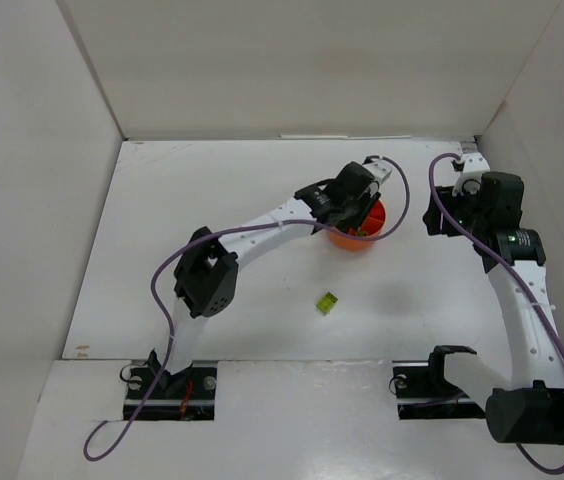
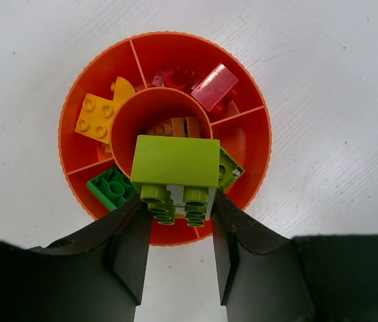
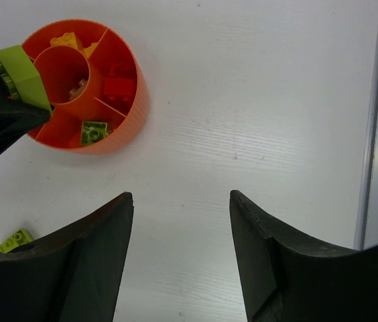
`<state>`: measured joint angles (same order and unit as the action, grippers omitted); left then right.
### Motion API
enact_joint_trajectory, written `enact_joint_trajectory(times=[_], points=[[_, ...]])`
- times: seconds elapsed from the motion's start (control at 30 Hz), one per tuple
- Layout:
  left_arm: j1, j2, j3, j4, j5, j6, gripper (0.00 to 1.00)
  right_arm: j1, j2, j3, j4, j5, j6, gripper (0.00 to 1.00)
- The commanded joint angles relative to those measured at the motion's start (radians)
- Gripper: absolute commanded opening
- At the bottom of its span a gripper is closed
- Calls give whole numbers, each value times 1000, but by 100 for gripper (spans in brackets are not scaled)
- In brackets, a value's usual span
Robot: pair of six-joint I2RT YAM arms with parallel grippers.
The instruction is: Sort the legos into containers by color
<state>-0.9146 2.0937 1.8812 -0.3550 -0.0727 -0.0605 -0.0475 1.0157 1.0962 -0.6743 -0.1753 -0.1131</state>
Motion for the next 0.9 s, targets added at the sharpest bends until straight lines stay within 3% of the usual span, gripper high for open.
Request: enact_joint_trajectory(times=[0.0, 0.53, 0.87], points=[[-21, -14, 38, -18, -38, -16, 0, -8, -16, -7, 9, 5, -14, 65], [-53, 5, 29, -16, -122, -44, 12, -8, -6, -7, 9, 5, -23, 66], [-53, 5, 19, -25, -154, -62, 32, -8, -6, -7, 9, 14, -23, 66]])
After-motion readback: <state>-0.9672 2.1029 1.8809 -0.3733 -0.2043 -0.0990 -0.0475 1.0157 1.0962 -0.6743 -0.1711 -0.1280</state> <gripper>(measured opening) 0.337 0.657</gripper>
